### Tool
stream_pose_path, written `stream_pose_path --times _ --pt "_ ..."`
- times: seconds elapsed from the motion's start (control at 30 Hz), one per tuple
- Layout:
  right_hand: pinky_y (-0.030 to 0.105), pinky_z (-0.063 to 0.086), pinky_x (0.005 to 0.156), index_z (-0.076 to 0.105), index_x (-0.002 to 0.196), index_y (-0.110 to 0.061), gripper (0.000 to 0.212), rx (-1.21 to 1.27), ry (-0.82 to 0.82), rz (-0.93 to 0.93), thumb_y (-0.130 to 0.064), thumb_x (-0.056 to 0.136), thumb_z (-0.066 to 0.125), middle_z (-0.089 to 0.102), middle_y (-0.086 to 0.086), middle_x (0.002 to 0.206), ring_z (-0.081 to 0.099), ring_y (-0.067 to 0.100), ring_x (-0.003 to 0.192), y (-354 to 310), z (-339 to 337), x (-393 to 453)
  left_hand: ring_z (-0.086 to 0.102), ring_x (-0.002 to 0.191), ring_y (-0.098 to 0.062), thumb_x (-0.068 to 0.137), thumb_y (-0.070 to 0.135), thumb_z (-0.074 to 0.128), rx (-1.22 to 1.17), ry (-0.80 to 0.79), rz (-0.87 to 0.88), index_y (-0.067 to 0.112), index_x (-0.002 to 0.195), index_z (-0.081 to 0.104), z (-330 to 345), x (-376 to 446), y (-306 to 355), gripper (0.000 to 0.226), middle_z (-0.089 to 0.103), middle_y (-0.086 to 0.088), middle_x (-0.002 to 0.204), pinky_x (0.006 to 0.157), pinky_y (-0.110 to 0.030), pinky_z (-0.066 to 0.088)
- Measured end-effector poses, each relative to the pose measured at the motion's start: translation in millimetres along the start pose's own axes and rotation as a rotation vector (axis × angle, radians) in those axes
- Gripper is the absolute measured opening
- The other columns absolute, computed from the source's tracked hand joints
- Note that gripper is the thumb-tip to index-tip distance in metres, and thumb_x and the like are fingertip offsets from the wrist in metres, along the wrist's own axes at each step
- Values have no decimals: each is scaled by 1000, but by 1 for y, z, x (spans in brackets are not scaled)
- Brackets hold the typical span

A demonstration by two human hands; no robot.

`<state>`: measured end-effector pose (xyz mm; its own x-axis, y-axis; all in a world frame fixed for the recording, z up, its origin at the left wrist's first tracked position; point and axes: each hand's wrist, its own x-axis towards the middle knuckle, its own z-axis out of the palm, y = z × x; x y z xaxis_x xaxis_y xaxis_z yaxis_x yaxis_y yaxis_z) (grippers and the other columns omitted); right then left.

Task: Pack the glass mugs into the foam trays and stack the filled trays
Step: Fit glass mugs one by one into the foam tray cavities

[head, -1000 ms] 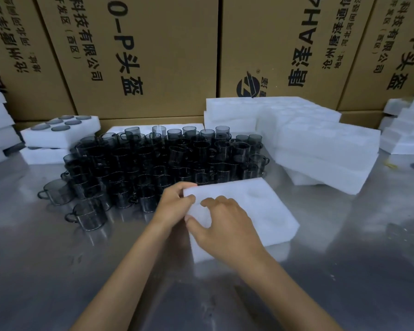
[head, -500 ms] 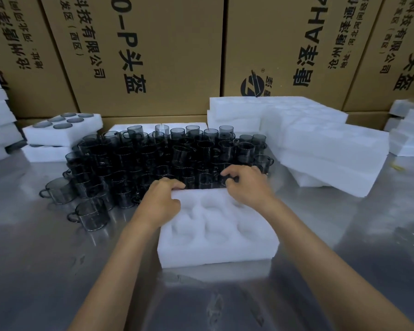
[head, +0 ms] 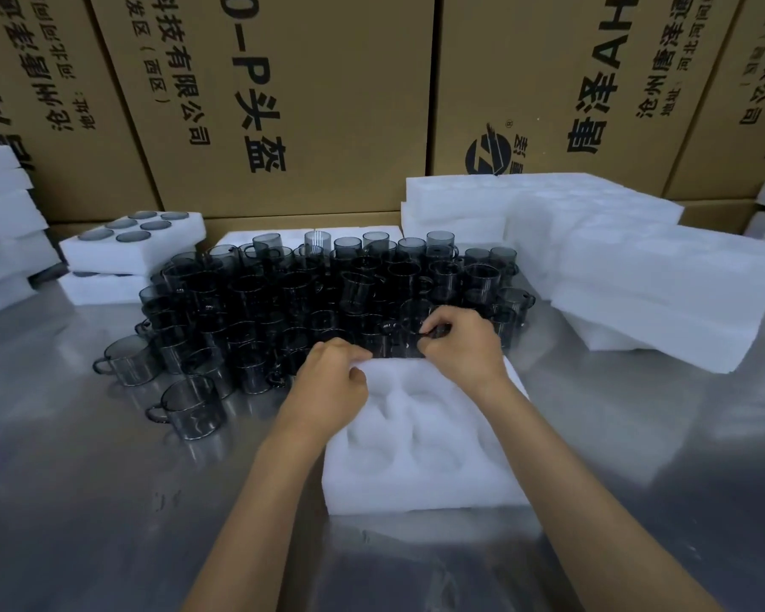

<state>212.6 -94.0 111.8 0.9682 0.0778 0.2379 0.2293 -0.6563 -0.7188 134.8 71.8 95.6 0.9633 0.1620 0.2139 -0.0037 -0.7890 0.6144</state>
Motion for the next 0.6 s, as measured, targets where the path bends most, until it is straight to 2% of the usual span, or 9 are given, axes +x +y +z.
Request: stream_pose_path --times 0.07,0.17,0.2,0.27,0.33,0.4,0.5,0.6 --pt "13 39 58 63 75 -29 20 85 78 -116 -10 77 70 62 -15 70 59 3 69 -2 -8 -11 40 134 -13 96 10 50 -30 40 -12 19 133 59 -1 0 2 39 53 6 136 108 -26 33" --pt "17 44 69 61 79 -26 21 140 125 -316 -9 76 73 68 -18 98 60 0 80 -3 -16 -32 35 135 -9 95 22 57 -61 180 86 27 144 47 -3 -1 11 49 51 9 140 112 -29 27" --pt "14 44 72 62 81 -26 21 149 116 -351 -9 77 73 67 -18 110 61 -1 85 -2 -18 -37 37 133 -6 94 24 60 -95 202 138 32 145 44 -5 -2 15 54 52 14 136 111 -30 30" --pt "9 43 82 63 86 -26 20 172 94 -394 -9 80 71 64 -17 124 59 -5 105 1 -20 -47 44 124 1 92 25 65 -166 187 220 40 144 42 -9 -4 22 59 53 25 125 102 -21 35" --pt "8 41 88 63 90 -28 23 221 95 -411 -8 82 71 64 -18 124 52 -9 118 3 -22 -53 45 119 10 89 25 70 -179 133 255 44 143 44 -14 -6 28 62 53 30 120 94 -10 34" --pt "11 44 88 62 93 -33 30 322 92 -388 -7 82 72 64 -24 119 54 -7 118 4 -24 -57 48 117 13 87 27 74 -270 35 247 43 140 48 -22 -9 31 61 56 28 123 89 -6 39" --pt "15 47 83 56 104 -38 43 444 40 -339 -7 82 73 65 -26 106 62 2 103 7 -25 -59 61 111 2 95 26 63 -499 -89 255 31 132 60 -37 -12 31 38 66 17 121 86 -13 47" --pt "19 47 83 46 121 -40 59 528 -56 -325 -4 83 73 63 -26 114 62 3 109 7 -25 -60 65 105 -7 98 21 58 -425 -101 242 35 134 55 -41 -12 23 39 71 11 107 91 -27 51"
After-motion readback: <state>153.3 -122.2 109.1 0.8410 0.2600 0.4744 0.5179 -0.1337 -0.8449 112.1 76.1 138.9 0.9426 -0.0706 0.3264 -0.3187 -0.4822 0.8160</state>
